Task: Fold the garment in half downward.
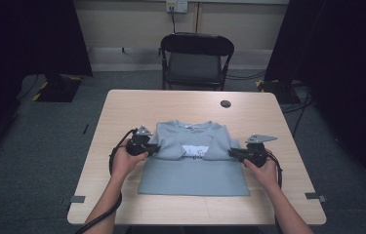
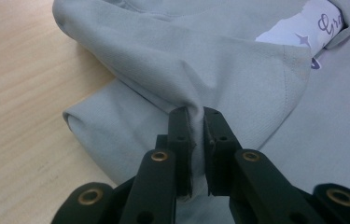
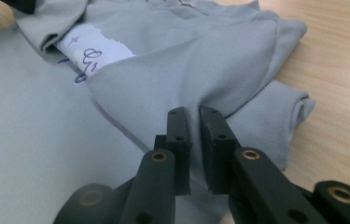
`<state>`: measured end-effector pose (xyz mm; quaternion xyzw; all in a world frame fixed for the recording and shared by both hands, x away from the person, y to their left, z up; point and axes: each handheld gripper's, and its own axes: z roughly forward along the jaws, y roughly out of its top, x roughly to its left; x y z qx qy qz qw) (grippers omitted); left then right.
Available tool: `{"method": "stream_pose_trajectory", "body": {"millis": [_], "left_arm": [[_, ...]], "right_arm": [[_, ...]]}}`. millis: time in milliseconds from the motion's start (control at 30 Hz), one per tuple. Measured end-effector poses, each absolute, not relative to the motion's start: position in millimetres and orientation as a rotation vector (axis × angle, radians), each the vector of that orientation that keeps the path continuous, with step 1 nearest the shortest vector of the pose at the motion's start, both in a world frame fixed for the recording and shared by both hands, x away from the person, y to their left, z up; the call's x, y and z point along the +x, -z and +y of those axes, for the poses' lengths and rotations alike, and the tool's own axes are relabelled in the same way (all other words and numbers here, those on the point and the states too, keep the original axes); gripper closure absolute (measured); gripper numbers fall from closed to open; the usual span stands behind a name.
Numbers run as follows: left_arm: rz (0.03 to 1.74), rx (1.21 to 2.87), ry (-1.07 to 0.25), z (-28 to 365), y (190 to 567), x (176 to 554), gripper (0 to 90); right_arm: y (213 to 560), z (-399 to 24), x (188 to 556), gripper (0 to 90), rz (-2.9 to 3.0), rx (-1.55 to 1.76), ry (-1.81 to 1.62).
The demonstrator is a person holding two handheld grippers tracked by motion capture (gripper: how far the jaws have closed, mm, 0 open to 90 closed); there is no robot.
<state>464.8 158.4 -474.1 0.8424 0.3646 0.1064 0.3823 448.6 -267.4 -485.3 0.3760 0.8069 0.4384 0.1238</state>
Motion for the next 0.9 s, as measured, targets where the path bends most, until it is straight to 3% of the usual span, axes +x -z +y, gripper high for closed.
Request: {"method": "stream_pose_trajectory", "body": {"millis": [433,667,733,800,833,867,900], "left_arm": [[0.944,2.154,-0.283,159,481,453,81.8],[0.926,2.168,-0.288,158,480,451,77.5],[0.92,2.172,-0.286,159,478,451,75.3],[0.912,2.173,-0.275,159,476,450,70.2],[0.91,2.173,-0.274,159,475,449,65.4],[0.917,2.169,-0.288,160,473,448,59.5],[0.917,2.169,-0.288,160,473,448,49.3]], "right_arm": [[494,-262,446,81.2,2.381,1.08,-1.202],[495,-261,444,75.4,2.385,1.06,-1.182],[495,-262,444,69.5,2.386,1.071,-1.19],[494,-262,443,63.9,2.387,1.072,-1.19],[493,-262,443,55.5,2.379,1.071,-1.202],[492,-262,442,49.5,2.37,1.075,-1.219],[492,-262,442,49.5,2.37,1.075,-1.219]]}}
